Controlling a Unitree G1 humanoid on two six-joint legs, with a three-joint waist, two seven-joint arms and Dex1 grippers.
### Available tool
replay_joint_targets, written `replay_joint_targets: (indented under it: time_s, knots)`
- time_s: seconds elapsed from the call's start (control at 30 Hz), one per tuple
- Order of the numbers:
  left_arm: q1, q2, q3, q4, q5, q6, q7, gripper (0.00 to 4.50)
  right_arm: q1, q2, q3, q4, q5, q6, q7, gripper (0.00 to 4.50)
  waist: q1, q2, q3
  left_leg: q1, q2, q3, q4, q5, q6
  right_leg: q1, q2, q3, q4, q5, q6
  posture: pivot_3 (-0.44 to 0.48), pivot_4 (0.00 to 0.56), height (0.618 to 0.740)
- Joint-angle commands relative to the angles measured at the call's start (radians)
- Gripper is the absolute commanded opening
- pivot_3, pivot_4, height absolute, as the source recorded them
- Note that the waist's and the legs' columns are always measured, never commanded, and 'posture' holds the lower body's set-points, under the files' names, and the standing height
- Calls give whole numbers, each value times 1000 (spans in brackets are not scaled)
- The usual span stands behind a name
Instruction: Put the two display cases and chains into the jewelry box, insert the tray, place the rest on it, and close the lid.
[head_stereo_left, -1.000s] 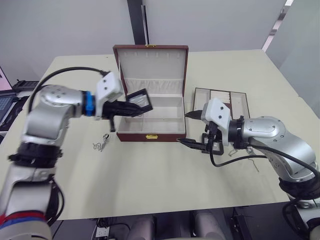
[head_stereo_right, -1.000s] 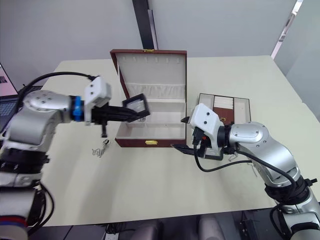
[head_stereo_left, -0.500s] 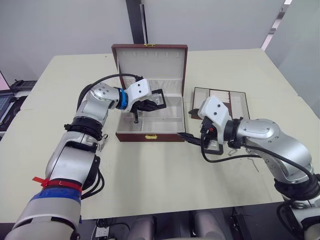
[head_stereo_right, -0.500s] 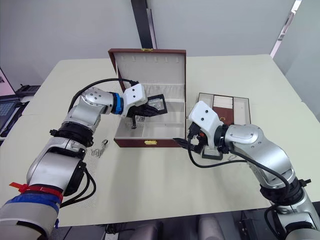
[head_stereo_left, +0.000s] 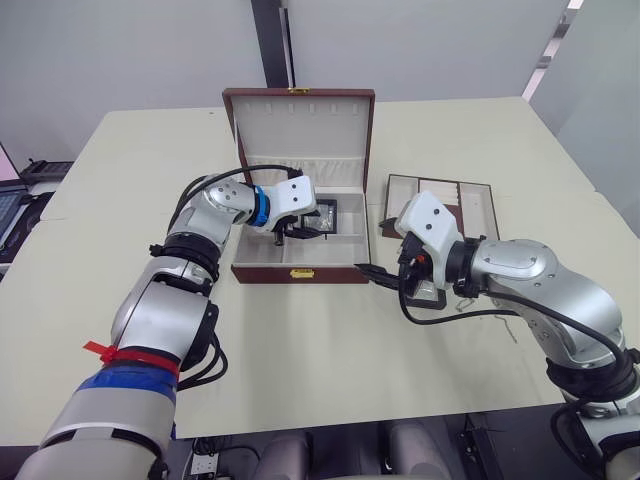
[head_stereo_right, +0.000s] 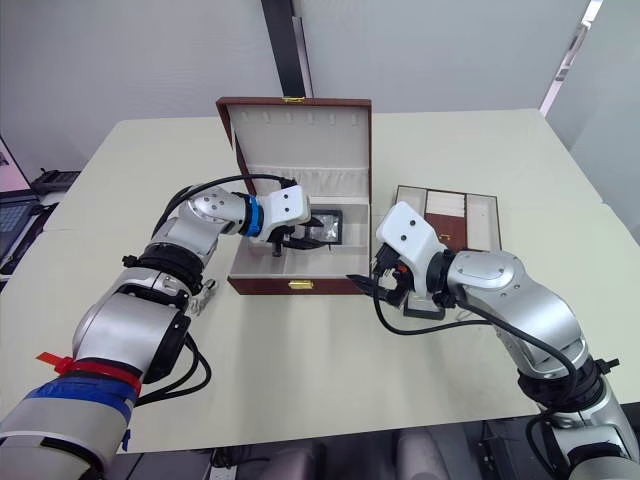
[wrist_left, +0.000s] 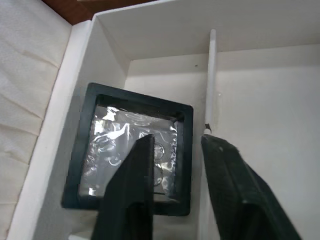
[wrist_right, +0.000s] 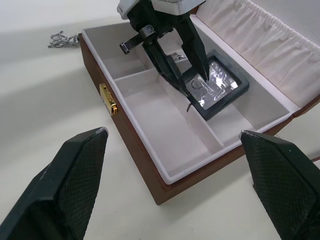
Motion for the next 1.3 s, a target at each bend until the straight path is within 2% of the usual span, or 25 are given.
replay_joint_targets:
  time_s: [0.03, 0.13, 0.2, 0.3, 0.4, 0.5, 0.6, 0.73, 0.83, 0.93, 1.1, 1.3]
  knots:
    - [-45, 15, 46, -49, -33, -14, -34, 3036, -20, -2, -22, -28, 7, -5, -2, 4500, 0, 0, 0, 0, 0, 0, 0, 0, 0, 0, 0, 0, 0, 0, 0, 0, 150, 740]
    - [-31, 44, 79, -129, -75, 21, -88, 3961, -20, -6, -26, -26, 7, -7, 0, 4500, -2, 0, 0, 0, 0, 0, 0, 0, 0, 0, 0, 0, 0, 0, 0, 0, 150, 740]
    - [9, 87, 119, -256, -136, 112, -143, 4472, -20, -14, -34, -20, 5, -20, 7, 4500, -6, 0, 0, 0, 0, 0, 0, 0, 0, 0, 0, 0, 0, 0, 0, 0, 150, 740]
    - [96, 155, 171, -468, -213, 264, -187, 4472, -18, -31, -53, -13, 7, -43, 23, 4500, -20, 0, 0, 0, 1, 0, 0, 1, -2, 0, 0, 1, 0, 0, 0, 0, 150, 740]
    - [287, 302, 272, -781, -306, 491, -198, 4472, 20, -101, -95, -9, -10, -136, 80, 4500, -31, 0, 0, 1, 1, -1, -1, 1, -3, -1, 0, 2, 0, 0, 0, 0, 150, 740]
    - [531, 434, 448, -1069, -400, 732, -134, 4472, 97, -183, -152, 7, -27, -273, 152, 4500, -43, 1, 0, 1, 2, -1, -3, 1, -2, -2, 0, 4, 0, 0, 0, 0, 150, 740]
    - [792, 477, 654, -1249, -449, 864, -48, 4472, 179, -247, -222, 47, -34, -395, 218, 4500, -39, 1, 1, 1, 3, -1, -2, -1, 2, -3, 0, 4, 0, 0, 0, 0, 150, 740]
    - [1124, 403, 897, -1394, -475, 919, 44, 4472, 293, -331, -344, 129, -44, -509, 304, 4500, -17, 1, 1, 4, 4, 1, -2, -2, 3, 2, -1, 4, 0, 0, 0, 0, 150, 740]
    - [1305, 319, 1014, -1435, -496, 899, 101, 4472, 392, -382, -421, 194, -63, -580, 350, 4500, 0, 0, 1, 4, 3, 3, -1, -2, 3, 3, -3, 3, -1, 0, 0, 0, 150, 740]
    - [1456, 248, 1075, -1436, -496, 835, 126, 4472, 498, -404, -494, 231, -66, -619, 381, 4500, 17, -2, 1, 5, 4, 2, -1, -2, 3, 5, -3, 2, -3, 0, 0, 0, 150, 740]
    - [1575, 189, 1094, -1394, -505, 755, 169, 4472, 654, -425, -553, 271, -92, -673, 439, 4500, 38, -2, 0, 6, 4, 3, -1, -2, 3, 7, -4, 1, -3, 0, 0, 0, 150, 740]
    - [1594, 205, 1081, -1368, -565, 771, 176, 4472, 826, -441, -624, 273, -96, -655, 492, 4500, 39, -2, 0, 6, 3, 3, -1, -2, 3, 7, -3, 1, -4, 0, 0, 0, 150, 740]
